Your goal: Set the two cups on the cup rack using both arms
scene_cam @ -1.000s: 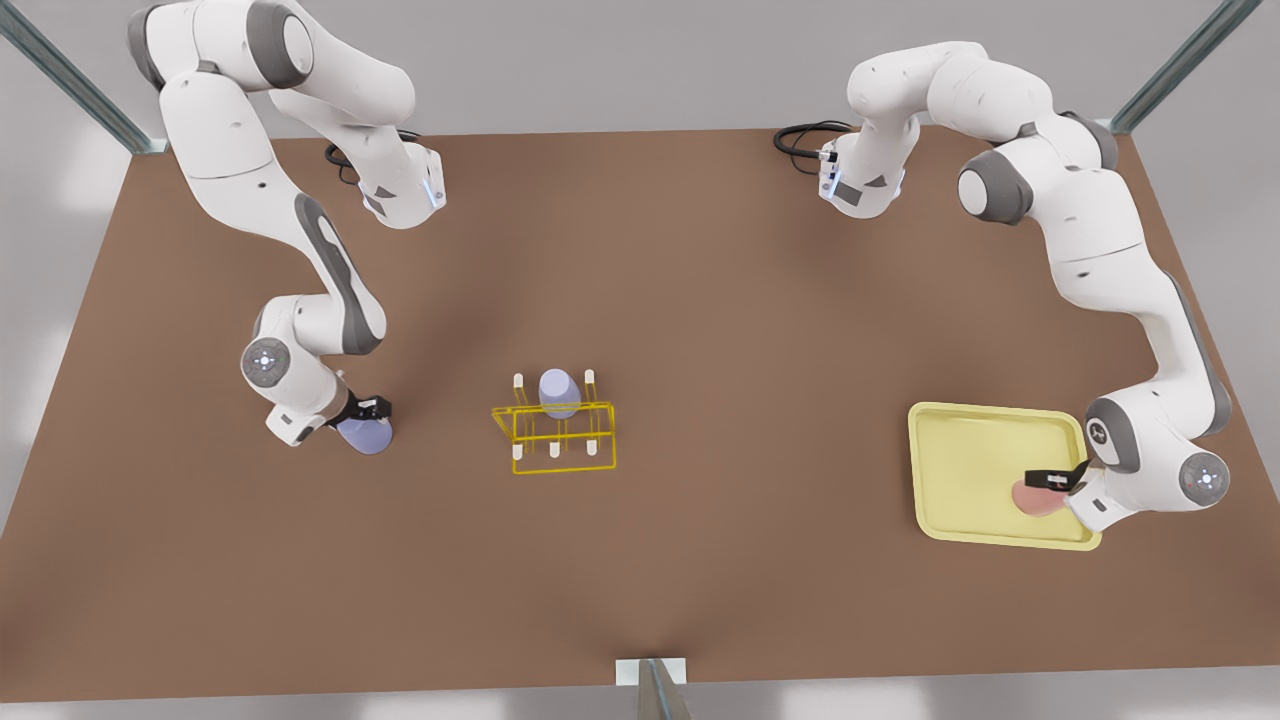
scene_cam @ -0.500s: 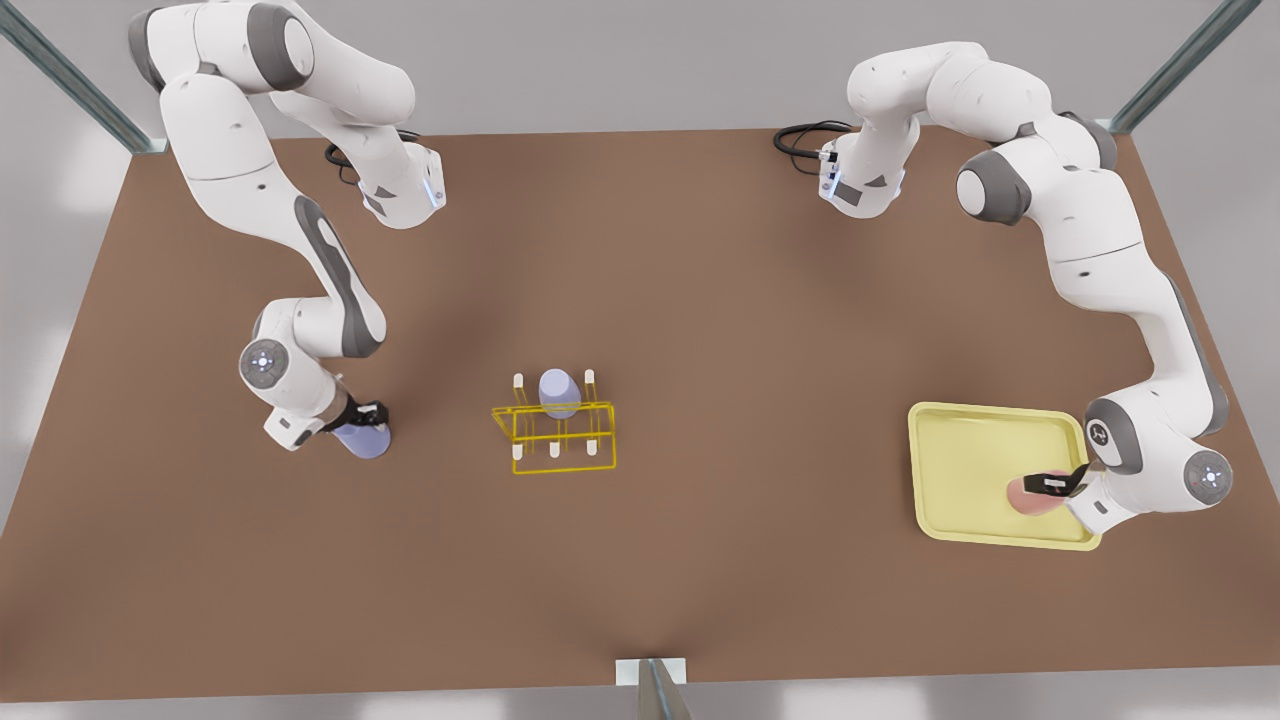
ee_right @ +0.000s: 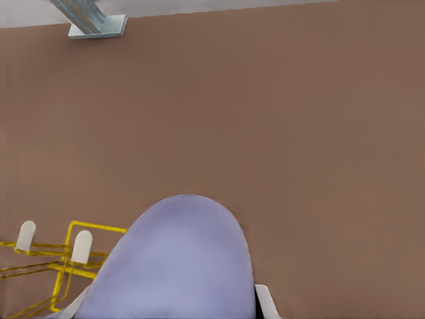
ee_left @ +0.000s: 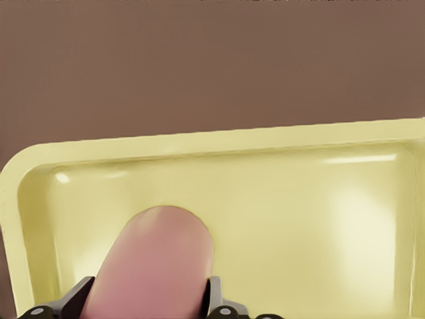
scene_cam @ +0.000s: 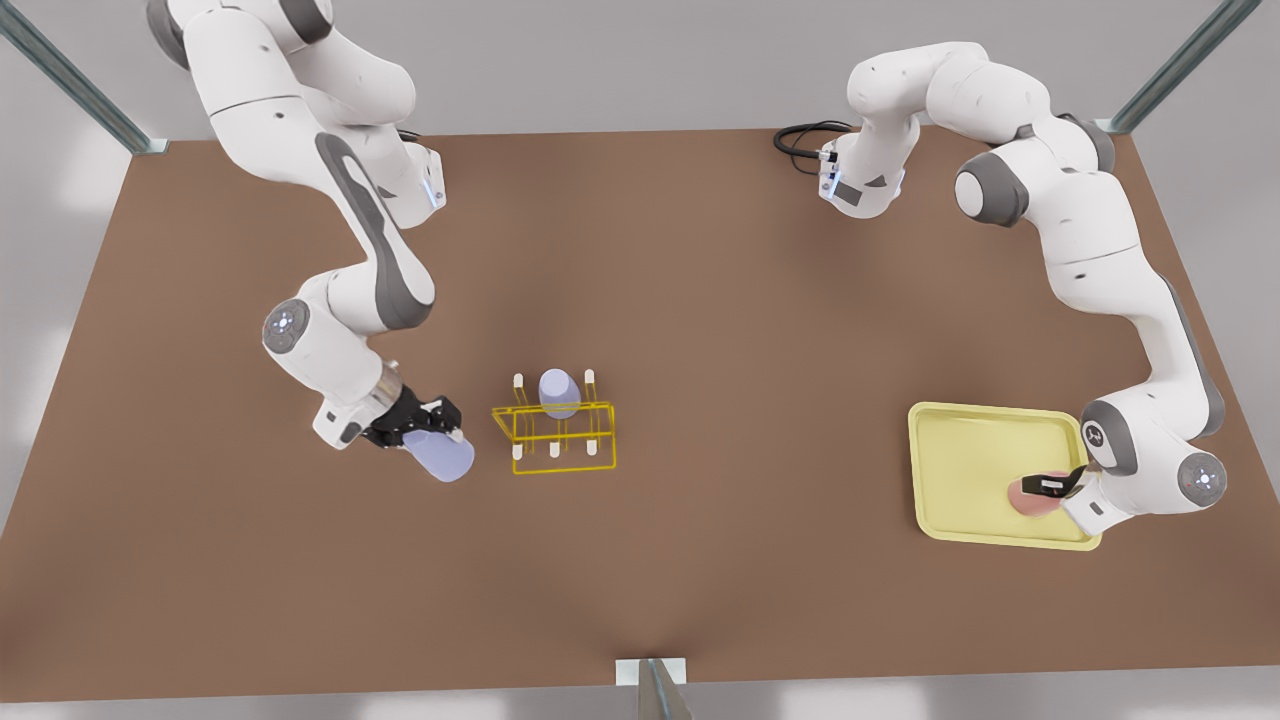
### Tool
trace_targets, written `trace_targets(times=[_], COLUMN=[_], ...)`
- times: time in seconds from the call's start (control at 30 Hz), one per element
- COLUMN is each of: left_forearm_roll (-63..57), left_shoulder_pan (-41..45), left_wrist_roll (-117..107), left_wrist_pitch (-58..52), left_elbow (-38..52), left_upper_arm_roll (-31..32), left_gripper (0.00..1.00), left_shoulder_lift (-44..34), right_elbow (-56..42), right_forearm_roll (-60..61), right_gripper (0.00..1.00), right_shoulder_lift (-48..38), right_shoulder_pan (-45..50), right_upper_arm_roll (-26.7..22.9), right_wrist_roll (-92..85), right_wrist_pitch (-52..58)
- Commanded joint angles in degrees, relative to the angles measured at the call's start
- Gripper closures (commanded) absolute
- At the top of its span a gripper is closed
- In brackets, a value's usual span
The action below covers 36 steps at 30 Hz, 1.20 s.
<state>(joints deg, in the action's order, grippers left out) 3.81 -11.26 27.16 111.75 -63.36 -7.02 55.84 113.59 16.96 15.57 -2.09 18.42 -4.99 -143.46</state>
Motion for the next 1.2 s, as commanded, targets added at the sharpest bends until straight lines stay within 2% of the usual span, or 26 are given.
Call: trace_targets(times=[0.0,0.07,0.43,0.53,0.63,0.7,0.73,0.77,0.8,0.83,0.9,1.07,1.17], left_forearm_roll=[0.1,0.1,0.3,0.5,-0.6,-0.9,-2.2,-2.1,-1.9,-1.9,-0.8,0.2,0.1], left_shoulder_pan=[0.2,0.3,3.1,3.5,3.4,6.5,10.8,14.4,16.7,16.8,19.3,30.1,31.8], left_wrist_roll=[-2.0,-2.6,-14.0,-18.0,-32.9,-44.6,-51.7,-59.8,-63.7,-65.0,-69.5,-89.4,-93.2], left_wrist_pitch=[-0.6,-0.7,-11.1,-16.0,-18.0,-16.2,-15.4,-14.7,-13.9,-10.5,-5.4,7.8,12.8], left_elbow=[0.0,-0.1,0.2,0.2,0.8,1.0,1.0,1.7,2.3,2.3,2.3,2.9,4.2], left_upper_arm_roll=[0.0,0.0,0.6,5.4,15.1,19.9,19.9,20.0,20.6,23.7,25.1,26.6,26.5], left_gripper=[0.18,0.18,0.18,0.18,0.19,0.19,0.19,0.19,0.19,0.19,0.18,0.18,0.18], left_shoulder_lift=[-0.6,-0.7,-3.6,-7.1,-8.6,-8.5,-8.4,-8.4,-8.4,-8.0,-7.1,-5.4,-5.0], right_elbow=[-2.7,-5.9,-6.5,-6.3,-6.3,-6.3,-6.3,-6.4,-6.3,-6.4,-6.4,-7.9,-11.8], right_forearm_roll=[2.9,2.8,6.2,6.2,6.2,6.2,6.2,6.2,6.2,6.2,6.2,6.1,6.2], right_gripper=[0.22,0.22,0.22,0.22,0.22,0.22,0.21,0.08,0.00,0.00,0.00,0.00,0.00], right_shoulder_lift=[1.6,5.2,5.3,5.8,6.8,7.0,7.4,7.6,7.7,7.8,8.2,8.3,8.3], right_shoulder_pan=[1.3,1.6,4.7,5.3,5.6,5.5,5.5,5.5,5.5,5.5,5.5,5.2,4.8], right_upper_arm_roll=[0.0,0.0,0.8,0.9,0.9,0.9,0.9,0.9,0.9,0.9,0.9,0.9,0.7], right_wrist_roll=[4.5,4.5,3.8,3.7,3.3,3.2,3.1,3.1,3.1,3.1,3.0,2.8,2.9], right_wrist_pitch=[5.3,5.3,6.2,6.0,5.7,5.7,5.6,5.6,5.6,5.6,5.6,6.2,9.7])
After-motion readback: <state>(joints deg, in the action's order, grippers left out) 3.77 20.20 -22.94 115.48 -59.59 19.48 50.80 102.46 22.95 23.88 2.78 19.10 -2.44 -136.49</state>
